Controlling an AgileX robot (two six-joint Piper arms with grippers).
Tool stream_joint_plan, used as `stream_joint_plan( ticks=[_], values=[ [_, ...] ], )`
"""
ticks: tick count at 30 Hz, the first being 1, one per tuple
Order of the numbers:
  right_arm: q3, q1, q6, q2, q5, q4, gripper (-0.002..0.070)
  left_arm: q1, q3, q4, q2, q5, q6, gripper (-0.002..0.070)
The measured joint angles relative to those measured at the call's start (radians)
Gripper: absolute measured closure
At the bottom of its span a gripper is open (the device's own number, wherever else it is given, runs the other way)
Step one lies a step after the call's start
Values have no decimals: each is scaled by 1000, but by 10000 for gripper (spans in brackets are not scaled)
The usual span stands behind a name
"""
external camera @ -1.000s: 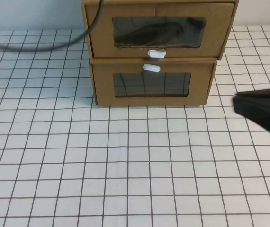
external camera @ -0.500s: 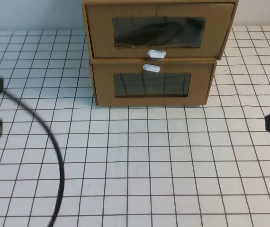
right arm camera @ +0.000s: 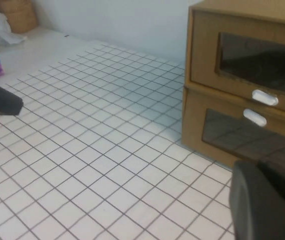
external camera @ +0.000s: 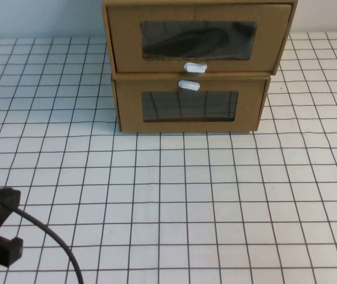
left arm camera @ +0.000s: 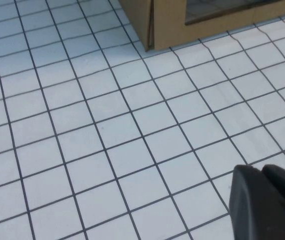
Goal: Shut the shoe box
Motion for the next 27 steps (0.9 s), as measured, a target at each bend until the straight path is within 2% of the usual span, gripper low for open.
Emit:
stream_joint_plan(
  ticks=[5,13,27],
  values=[
    [97,0,-6,-41,-99,9,689,0,28,0,0,-4,-4,677],
    [107,0,-6,-41,-267,38,689,0,31,0,0,-2,-4,677],
    [109,0,-7,-12,-116,38,689,0,31,0,0,-2,-6,677]
  ],
)
